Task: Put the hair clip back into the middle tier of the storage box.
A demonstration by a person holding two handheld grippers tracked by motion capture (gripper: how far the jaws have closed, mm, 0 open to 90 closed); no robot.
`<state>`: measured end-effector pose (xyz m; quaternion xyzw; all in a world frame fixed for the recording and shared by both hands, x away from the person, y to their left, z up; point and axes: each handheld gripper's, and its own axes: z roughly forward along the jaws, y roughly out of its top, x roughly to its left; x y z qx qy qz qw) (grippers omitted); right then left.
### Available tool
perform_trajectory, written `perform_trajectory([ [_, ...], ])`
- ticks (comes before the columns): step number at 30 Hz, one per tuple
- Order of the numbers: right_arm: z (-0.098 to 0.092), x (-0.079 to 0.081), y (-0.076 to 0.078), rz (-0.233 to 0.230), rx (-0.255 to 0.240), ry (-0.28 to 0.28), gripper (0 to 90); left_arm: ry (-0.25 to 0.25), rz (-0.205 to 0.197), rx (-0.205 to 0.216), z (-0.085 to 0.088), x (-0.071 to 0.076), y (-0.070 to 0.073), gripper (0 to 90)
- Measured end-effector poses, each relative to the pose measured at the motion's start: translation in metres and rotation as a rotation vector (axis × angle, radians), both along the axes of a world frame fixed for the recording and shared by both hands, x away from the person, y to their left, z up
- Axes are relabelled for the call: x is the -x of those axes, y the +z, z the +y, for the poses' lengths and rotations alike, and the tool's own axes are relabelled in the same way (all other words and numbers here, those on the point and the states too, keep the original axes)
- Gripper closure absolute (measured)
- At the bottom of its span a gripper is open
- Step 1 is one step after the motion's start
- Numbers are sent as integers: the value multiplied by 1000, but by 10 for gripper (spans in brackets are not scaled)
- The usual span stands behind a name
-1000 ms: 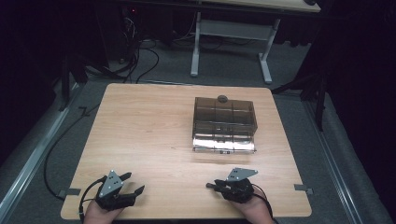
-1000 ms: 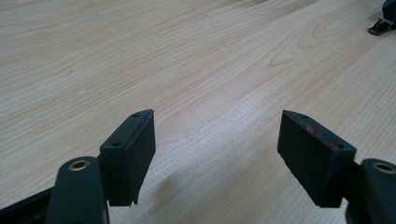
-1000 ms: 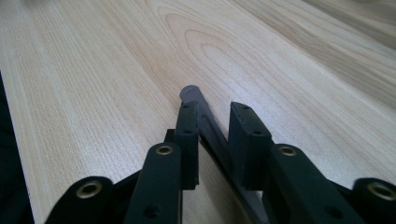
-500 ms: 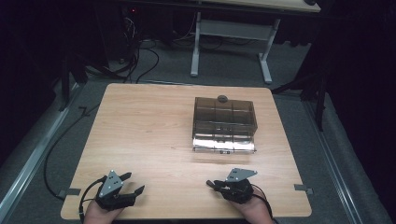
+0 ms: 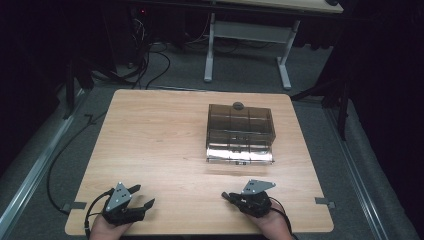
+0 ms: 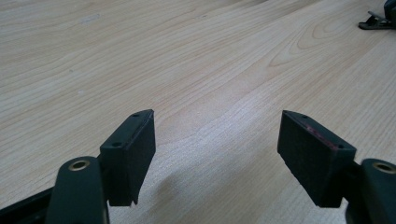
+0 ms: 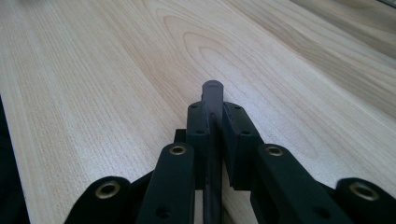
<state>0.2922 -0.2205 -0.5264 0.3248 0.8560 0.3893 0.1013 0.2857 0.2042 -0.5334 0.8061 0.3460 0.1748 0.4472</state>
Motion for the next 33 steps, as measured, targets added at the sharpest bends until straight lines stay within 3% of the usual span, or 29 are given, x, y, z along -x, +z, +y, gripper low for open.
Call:
perform_trajectory([
  [13,-32,1,9,-26,-25,-96,818,-1,-2,-2,0,0,0,284],
  [22,-64,5,9,-40,-7,-204,818,-1,0,-3,-1,0,0,284],
  [33,-82,5,5,-19,-11,-272,817,-1,0,-4,-1,0,0,284],
])
